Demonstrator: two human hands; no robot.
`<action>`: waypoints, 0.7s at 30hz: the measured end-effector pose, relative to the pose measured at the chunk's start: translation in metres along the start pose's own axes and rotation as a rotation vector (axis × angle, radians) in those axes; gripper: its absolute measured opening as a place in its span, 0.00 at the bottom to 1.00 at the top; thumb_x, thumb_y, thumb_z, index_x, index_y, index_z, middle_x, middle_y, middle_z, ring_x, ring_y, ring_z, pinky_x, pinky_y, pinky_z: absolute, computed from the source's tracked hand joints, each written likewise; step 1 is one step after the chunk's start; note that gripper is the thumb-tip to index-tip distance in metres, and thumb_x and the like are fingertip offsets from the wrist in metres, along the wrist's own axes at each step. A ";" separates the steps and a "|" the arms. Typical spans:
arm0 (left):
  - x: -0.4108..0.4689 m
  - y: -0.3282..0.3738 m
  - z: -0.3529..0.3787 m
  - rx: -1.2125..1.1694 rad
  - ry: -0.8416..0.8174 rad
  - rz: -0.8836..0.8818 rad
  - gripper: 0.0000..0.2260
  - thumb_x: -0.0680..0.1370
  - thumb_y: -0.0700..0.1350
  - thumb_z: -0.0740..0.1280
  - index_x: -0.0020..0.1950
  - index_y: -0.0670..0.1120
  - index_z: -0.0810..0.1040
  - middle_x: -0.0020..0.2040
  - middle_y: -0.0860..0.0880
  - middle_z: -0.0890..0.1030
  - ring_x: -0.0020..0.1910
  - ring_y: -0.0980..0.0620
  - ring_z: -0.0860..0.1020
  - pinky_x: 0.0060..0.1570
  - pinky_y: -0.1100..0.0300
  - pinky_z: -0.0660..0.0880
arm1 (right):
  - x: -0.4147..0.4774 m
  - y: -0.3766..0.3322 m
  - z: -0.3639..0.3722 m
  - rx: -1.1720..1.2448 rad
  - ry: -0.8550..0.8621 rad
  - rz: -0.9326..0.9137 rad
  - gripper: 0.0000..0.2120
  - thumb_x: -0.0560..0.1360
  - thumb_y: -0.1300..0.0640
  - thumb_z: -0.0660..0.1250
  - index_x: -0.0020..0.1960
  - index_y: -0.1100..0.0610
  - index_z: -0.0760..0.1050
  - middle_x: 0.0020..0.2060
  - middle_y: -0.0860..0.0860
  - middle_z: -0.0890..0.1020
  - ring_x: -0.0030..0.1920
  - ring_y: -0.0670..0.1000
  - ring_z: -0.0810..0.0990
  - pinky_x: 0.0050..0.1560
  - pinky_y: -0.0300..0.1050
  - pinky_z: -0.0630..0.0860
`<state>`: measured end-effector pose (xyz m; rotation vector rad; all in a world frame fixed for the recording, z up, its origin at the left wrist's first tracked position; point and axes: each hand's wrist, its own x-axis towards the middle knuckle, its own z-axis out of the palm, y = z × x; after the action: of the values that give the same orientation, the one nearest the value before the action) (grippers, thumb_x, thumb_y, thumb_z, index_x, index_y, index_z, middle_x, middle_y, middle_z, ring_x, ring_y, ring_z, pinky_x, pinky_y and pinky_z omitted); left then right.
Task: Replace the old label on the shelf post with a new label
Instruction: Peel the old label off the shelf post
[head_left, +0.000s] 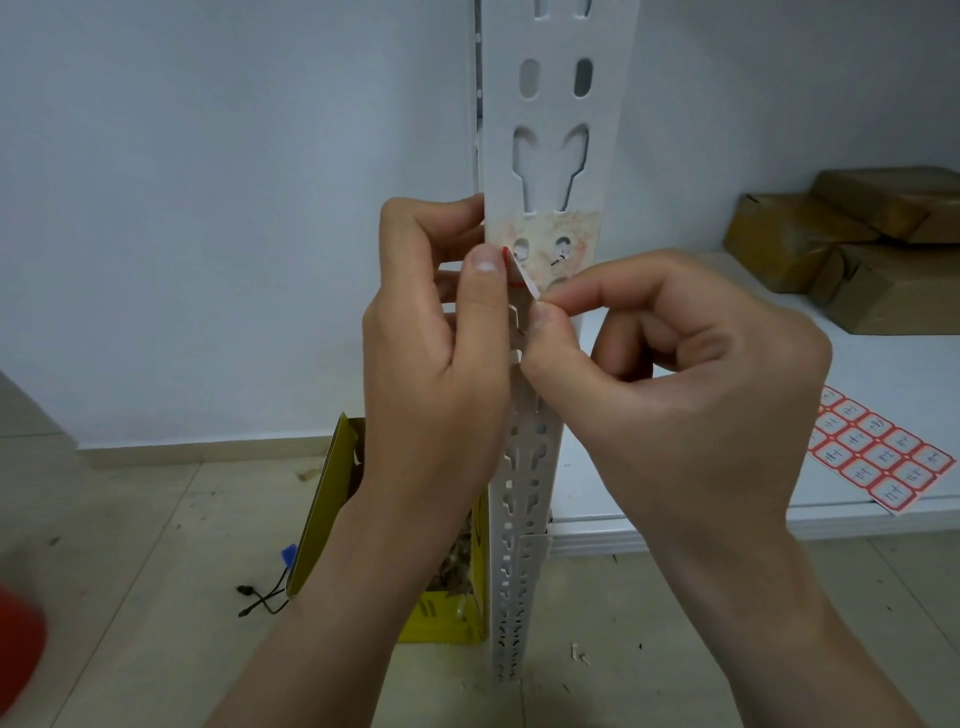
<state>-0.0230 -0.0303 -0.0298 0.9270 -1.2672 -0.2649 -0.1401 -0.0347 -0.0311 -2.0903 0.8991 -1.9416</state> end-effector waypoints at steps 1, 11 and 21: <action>0.000 0.000 0.000 -0.007 0.002 0.002 0.05 0.84 0.36 0.58 0.59 0.42 0.70 0.44 0.55 0.80 0.42 0.59 0.81 0.40 0.65 0.75 | 0.000 0.000 0.000 -0.003 0.000 -0.004 0.02 0.73 0.61 0.76 0.42 0.57 0.84 0.21 0.51 0.74 0.28 0.53 0.74 0.32 0.29 0.67; 0.001 -0.001 -0.001 -0.021 0.015 -0.006 0.06 0.84 0.37 0.58 0.60 0.40 0.70 0.45 0.52 0.80 0.42 0.59 0.80 0.41 0.66 0.76 | 0.001 0.000 0.000 -0.004 -0.002 -0.010 0.02 0.73 0.61 0.75 0.42 0.57 0.84 0.21 0.51 0.74 0.27 0.54 0.74 0.32 0.30 0.68; 0.001 0.000 0.000 -0.020 0.000 -0.005 0.05 0.84 0.38 0.58 0.59 0.42 0.70 0.44 0.54 0.80 0.41 0.59 0.80 0.38 0.68 0.74 | 0.000 -0.002 -0.001 0.004 -0.002 -0.008 0.03 0.73 0.59 0.74 0.41 0.57 0.83 0.21 0.51 0.74 0.28 0.54 0.74 0.31 0.31 0.68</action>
<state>-0.0224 -0.0312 -0.0294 0.9127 -1.2606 -0.2810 -0.1400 -0.0328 -0.0296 -2.0966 0.8878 -1.9424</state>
